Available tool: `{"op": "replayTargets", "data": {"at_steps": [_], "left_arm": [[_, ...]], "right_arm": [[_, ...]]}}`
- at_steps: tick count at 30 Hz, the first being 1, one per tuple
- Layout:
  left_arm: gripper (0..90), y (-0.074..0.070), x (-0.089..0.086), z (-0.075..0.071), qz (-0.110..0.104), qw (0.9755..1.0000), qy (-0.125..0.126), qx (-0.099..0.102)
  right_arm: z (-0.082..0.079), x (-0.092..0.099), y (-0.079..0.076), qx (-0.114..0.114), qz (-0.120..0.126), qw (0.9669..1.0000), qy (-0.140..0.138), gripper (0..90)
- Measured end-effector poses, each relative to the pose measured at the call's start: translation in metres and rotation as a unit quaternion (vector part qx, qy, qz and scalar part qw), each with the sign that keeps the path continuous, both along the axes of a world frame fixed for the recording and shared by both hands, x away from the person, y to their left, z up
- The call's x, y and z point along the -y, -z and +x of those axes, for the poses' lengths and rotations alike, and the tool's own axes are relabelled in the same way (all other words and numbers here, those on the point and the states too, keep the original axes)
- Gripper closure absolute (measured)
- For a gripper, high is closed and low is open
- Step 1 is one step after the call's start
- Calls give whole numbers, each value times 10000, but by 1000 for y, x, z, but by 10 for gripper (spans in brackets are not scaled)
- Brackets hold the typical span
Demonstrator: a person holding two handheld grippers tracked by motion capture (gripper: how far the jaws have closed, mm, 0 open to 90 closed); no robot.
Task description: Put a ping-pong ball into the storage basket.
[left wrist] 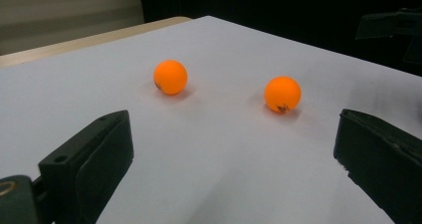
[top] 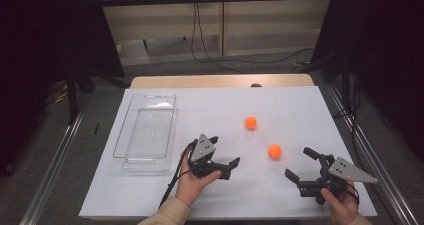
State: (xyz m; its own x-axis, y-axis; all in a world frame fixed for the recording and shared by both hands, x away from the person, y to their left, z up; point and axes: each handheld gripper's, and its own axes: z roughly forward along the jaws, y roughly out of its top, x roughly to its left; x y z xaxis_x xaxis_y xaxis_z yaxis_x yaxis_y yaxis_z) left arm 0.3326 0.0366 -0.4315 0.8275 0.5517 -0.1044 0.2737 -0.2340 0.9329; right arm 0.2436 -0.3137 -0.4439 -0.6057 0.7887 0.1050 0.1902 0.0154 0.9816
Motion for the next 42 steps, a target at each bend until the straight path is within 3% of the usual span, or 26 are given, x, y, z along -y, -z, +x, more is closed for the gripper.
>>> {"op": "replayTargets", "data": {"at_steps": [15, 42], "left_arm": [[23, 0, 10, 3, 144, 9998, 96, -107], [24, 0, 25, 6, 266, 9993, 238, -65]], "right_arm": [[0, 0, 0, 13, 4, 10000, 1, 11], [0, 1, 0, 21, 13, 10000, 3, 11]]}}
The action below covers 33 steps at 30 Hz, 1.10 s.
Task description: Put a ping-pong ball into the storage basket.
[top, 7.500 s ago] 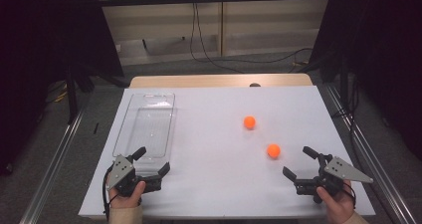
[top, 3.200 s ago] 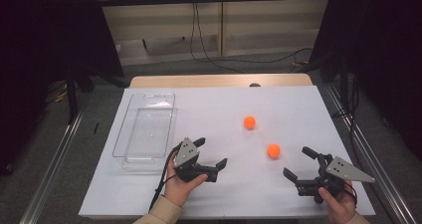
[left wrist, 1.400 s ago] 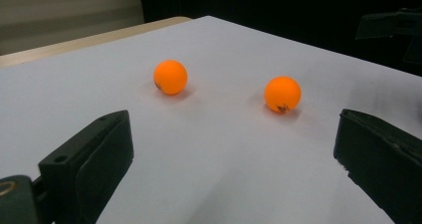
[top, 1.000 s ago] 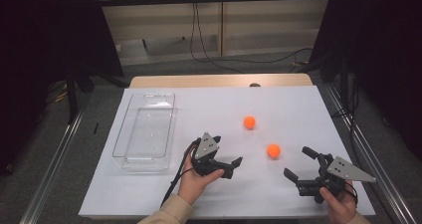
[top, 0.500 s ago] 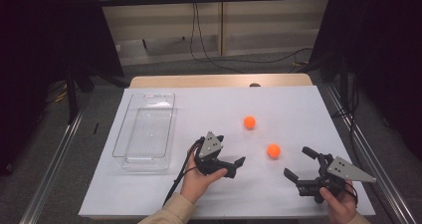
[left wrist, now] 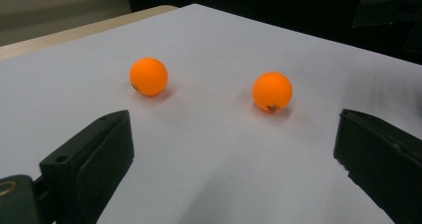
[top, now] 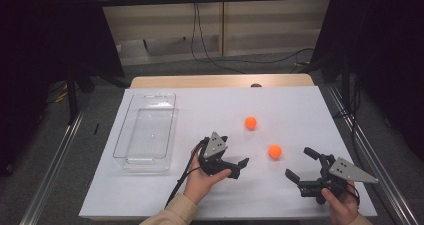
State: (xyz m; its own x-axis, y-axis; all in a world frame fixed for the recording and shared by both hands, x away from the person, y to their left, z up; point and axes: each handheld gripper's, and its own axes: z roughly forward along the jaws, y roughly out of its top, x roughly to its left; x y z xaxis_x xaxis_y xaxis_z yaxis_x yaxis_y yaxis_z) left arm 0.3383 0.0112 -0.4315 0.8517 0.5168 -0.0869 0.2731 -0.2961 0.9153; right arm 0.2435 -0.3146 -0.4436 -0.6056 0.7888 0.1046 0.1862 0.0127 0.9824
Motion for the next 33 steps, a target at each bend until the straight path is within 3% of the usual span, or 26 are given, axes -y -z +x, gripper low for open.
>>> {"op": "replayTargets", "data": {"at_steps": [33], "left_arm": [[27, 0, 13, 3, 103, 9999, 40, -10]], "right_arm": [[0, 0, 0, 5, 1, 10000, -15, 11]]}}
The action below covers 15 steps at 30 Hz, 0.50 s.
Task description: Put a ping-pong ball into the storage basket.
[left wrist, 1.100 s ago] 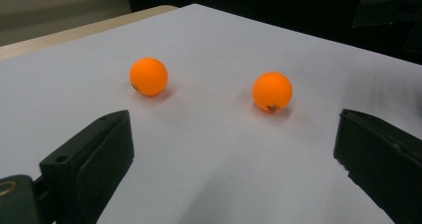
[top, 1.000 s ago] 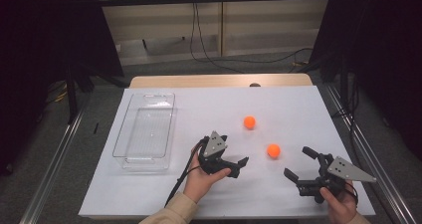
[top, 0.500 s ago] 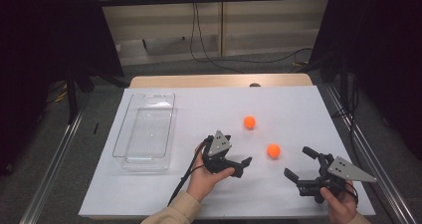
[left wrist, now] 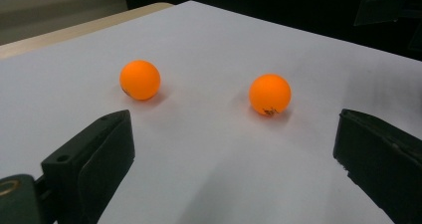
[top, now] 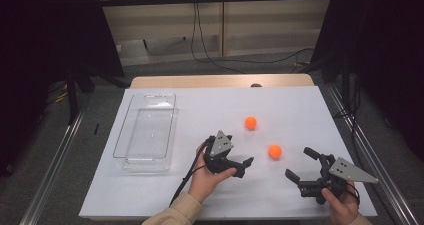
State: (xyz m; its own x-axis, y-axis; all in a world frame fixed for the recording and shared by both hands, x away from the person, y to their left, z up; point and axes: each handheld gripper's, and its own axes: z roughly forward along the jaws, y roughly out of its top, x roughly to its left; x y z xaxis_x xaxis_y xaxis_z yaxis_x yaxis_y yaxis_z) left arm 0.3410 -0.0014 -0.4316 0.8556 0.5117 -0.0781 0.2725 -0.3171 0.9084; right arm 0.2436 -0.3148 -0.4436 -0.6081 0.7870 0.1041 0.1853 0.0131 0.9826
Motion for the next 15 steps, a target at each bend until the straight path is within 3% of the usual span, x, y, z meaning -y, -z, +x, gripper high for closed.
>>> {"op": "replayTargets", "data": {"at_steps": [15], "left_arm": [[27, 1, 6, 1, 24, 10000, 84, 6]], "right_arm": [[0, 0, 0, 0, 0, 10000, -10, 11]]}}
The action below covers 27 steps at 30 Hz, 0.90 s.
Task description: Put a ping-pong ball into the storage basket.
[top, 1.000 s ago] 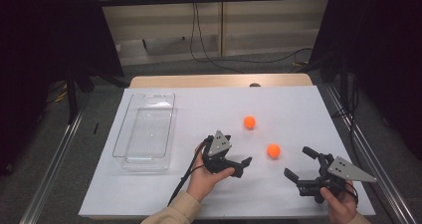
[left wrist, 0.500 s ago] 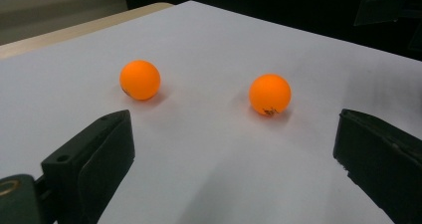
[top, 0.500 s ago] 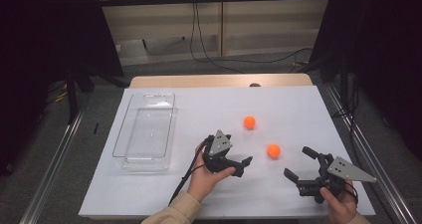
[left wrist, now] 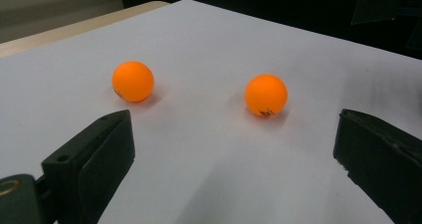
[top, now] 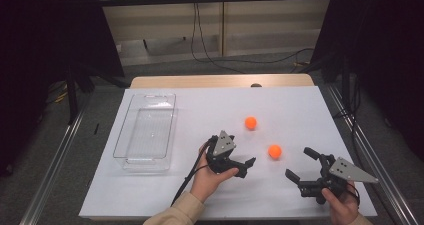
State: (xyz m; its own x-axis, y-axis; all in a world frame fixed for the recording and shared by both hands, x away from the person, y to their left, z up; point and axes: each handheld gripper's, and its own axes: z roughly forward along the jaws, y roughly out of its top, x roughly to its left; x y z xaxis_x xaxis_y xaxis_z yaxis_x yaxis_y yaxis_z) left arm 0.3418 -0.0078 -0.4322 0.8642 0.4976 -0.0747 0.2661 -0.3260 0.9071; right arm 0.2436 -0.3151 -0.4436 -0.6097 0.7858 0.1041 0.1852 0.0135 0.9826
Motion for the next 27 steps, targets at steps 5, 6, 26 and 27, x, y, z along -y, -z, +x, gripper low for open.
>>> {"op": "replayTargets", "data": {"at_steps": [5, 6, 26, 27], "left_arm": [[27, 0, 2, 0, 7, 10000, -4, -22], [27, 0, 2, 0, 11, 10000, 1, -27], [27, 2, 12, 2, 66, 9999, 99, -60], [27, 2, 12, 2, 74, 9999, 100, -53]], "right_arm": [[0, 0, 0, -6, 5, 10000, 0, 11], [0, 0, 0, -6, 5, 10000, -1, 11], [0, 1, 0, 0, 9, 10000, -4, 11], [0, 1, 0, -2, 10, 10000, -5, 11]]}}
